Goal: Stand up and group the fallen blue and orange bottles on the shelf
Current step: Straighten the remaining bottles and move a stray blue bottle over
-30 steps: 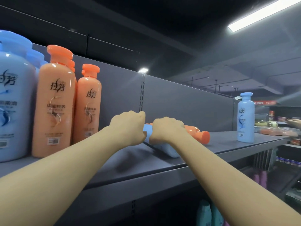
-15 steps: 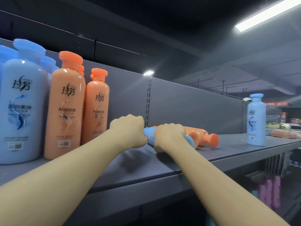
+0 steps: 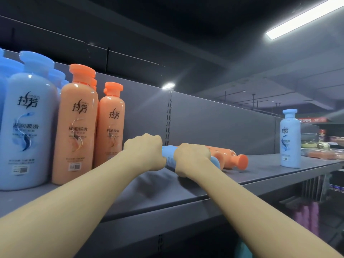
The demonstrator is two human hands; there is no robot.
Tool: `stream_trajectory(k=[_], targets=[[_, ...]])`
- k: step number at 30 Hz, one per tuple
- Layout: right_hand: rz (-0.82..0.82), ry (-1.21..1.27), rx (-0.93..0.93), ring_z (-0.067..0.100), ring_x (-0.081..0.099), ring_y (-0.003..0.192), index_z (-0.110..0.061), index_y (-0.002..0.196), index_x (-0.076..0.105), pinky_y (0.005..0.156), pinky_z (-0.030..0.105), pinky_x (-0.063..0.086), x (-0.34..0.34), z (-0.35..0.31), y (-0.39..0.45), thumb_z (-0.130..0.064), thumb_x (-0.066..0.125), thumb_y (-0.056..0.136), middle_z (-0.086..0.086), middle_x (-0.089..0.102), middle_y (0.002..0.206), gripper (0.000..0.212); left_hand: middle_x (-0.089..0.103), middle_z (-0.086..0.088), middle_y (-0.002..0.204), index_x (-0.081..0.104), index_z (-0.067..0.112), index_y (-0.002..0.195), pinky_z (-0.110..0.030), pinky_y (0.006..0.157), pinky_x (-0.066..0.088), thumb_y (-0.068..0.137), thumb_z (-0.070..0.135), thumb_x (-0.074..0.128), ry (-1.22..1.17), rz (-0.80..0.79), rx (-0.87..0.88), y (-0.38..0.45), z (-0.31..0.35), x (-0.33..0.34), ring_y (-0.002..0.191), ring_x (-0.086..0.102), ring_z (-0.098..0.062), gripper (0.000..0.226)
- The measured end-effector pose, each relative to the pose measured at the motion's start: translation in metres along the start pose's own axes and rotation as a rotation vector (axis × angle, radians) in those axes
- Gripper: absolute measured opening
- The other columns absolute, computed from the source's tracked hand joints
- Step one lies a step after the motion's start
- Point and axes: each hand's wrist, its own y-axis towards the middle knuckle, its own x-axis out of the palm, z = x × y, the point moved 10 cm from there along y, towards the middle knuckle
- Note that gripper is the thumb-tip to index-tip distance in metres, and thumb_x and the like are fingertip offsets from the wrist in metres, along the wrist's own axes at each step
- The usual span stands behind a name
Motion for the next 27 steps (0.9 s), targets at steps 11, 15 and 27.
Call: stream_trajectory(k=[11, 15, 27], targets=[[0.161, 0.721, 0.052, 0.027, 0.047, 0.085, -0.008, 0.102, 0.04, 0.069, 0.031, 0.037, -0.022, 0.016, -0.002, -0.035, 0.056, 0.087, 0.003, 0.047, 0.094, 0.035, 0.041, 0.0, 0.07, 0.032, 0.015, 0.064, -0.03, 0.067, 0.035, 0.091, 0.022, 0.044, -0.305, -0.058, -0.097, 0.001, -0.007, -0.003, 0.077, 0.047, -0.026, 0.03], [0.177, 1.059, 0.086, 0.027, 0.049, 0.086, -0.002, 0.117, 0.045, 0.069, 0.03, 0.037, -0.021, 0.008, 0.009, -0.037, 0.057, 0.087, 0.004, 0.05, 0.097, 0.048, 0.043, -0.001, 0.07, 0.038, 0.011, 0.069, -0.029, 0.059, 0.034, 0.088, 0.011, 0.038, -0.522, 0.011, -0.156, 0.006, -0.017, -0.01, 0.07, 0.044, -0.024, 0.019], [0.321, 1.431, 0.092, 0.028, 0.06, 0.095, -0.006, 0.113, 0.047, 0.078, 0.035, 0.049, -0.026, -0.006, 0.011, -0.035, 0.064, 0.083, 0.005, 0.06, 0.104, 0.045, 0.062, -0.016, 0.11, 0.056, 0.006, 0.11, -0.038, 0.085, 0.052, 0.091, 0.024, 0.038, -0.906, 0.094, -0.336, 0.019, -0.044, -0.004, 0.084, 0.054, -0.028, 0.033]])
